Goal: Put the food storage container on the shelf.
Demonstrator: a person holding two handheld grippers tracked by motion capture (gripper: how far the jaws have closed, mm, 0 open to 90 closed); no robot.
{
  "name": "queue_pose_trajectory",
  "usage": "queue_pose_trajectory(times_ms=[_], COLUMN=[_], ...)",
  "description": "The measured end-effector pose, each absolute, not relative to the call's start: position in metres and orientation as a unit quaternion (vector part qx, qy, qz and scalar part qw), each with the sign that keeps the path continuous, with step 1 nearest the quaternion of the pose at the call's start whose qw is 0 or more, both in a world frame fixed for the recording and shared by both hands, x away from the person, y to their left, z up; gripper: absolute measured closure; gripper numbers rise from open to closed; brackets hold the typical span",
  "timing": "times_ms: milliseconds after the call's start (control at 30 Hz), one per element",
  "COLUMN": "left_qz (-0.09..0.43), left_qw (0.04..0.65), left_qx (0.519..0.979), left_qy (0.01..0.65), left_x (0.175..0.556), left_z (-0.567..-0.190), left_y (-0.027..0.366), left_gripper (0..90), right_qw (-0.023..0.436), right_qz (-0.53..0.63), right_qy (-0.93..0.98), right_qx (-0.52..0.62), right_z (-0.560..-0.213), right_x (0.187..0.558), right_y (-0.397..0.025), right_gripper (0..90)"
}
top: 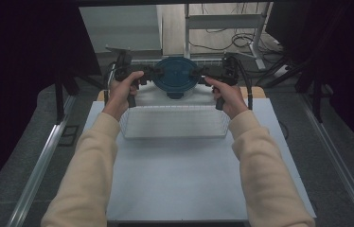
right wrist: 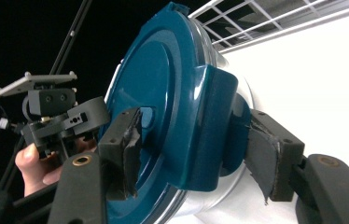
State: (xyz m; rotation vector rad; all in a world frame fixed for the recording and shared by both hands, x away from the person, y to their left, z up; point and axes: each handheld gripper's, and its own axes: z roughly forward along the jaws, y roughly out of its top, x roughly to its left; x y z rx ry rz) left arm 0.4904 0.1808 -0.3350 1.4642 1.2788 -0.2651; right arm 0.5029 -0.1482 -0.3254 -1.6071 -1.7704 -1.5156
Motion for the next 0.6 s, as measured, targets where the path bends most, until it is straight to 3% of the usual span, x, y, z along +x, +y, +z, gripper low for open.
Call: queue_pose_trajectory(times_ms=[300, 500, 600], left_qz=[-0.109, -0.041, 0.003], left_qw=[0.559, 0.561, 0.547], left_qx=[0.620, 0.627, 0.648], left_qy=[0.540, 0.540, 0.530], left_x=[0.491, 0.479, 0.468], left_z=[-0.339, -0.327, -0.320], left_y=[0.180, 0.181, 0.180], left_gripper=[34.0, 22.9, 20.4], right_qw=[0.150, 0.038, -0.003], right_qz=[-0.531, -0.545, -0.540], right_qy=[-0.615, -0.630, -0.651], right_qx=[-0.563, -0.552, -0.533], right_z=[-0.329, -0.310, -0.302], right_x=[0.504, 0.486, 0.476], right_y=[-0.147, -0.140, -0.141], right_gripper=[36.9, 19.6, 15.9])
